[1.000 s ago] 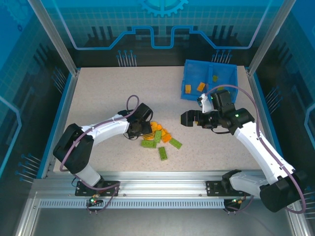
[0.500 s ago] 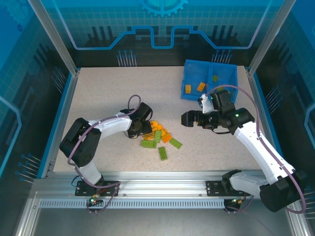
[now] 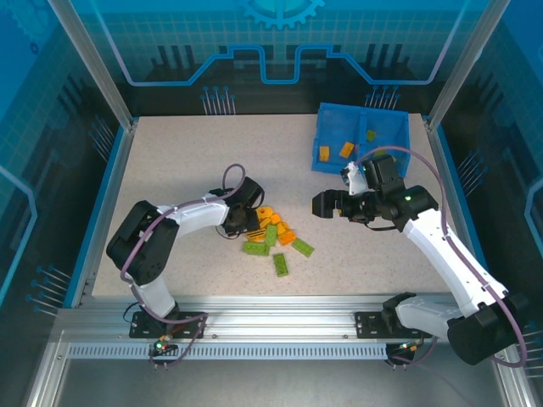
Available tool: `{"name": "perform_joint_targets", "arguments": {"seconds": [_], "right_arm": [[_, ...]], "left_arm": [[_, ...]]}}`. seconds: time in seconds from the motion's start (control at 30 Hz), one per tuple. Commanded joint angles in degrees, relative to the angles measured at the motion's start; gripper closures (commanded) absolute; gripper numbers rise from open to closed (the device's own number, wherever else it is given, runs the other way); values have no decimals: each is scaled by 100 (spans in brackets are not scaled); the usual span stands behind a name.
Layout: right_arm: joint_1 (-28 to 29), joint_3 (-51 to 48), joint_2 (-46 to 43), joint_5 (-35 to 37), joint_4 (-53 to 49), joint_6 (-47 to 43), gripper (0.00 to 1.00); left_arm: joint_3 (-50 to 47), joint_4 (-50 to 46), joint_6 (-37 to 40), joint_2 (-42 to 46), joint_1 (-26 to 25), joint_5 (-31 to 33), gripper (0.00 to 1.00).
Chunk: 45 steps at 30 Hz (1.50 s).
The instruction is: Sort the legos into containers by color
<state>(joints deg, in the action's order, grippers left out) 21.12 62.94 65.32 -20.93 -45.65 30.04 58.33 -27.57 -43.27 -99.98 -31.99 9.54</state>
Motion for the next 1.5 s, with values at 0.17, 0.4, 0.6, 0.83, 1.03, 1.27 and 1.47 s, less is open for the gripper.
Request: {"name": "perform_joint_targets", "arguments": {"seconds": [0.17, 0.4, 0.6, 0.83, 1.03, 1.27, 1.47], "right_arm": [[137, 151, -11, 106, -102, 133, 0], [214, 184, -161, 68, 50, 142, 0], [271, 118, -545, 136, 393, 289, 0], [278, -268, -1649, 1811, 312, 640, 0], [269, -616, -2317, 2251, 126, 834, 0], [261, -999, -2589, 2245, -82, 933, 0], [259, -1205, -2785, 2233, -142, 957, 0]], "left_arm": [[-89, -337, -43, 587, 48, -101, 73], [653, -938, 254, 1807, -213, 32, 89], [2424, -1141, 1002, 1362, -1071, 402, 89], [4111, -13, 2111, -310, -1367, 858, 89], [5208, 1548, 3252, -1985, -1363, 1101, 88], [8031, 1079, 3369, -4125, -1352, 1586, 88], [9069, 1626, 3594, -5199, -1284, 2054, 87]]}}
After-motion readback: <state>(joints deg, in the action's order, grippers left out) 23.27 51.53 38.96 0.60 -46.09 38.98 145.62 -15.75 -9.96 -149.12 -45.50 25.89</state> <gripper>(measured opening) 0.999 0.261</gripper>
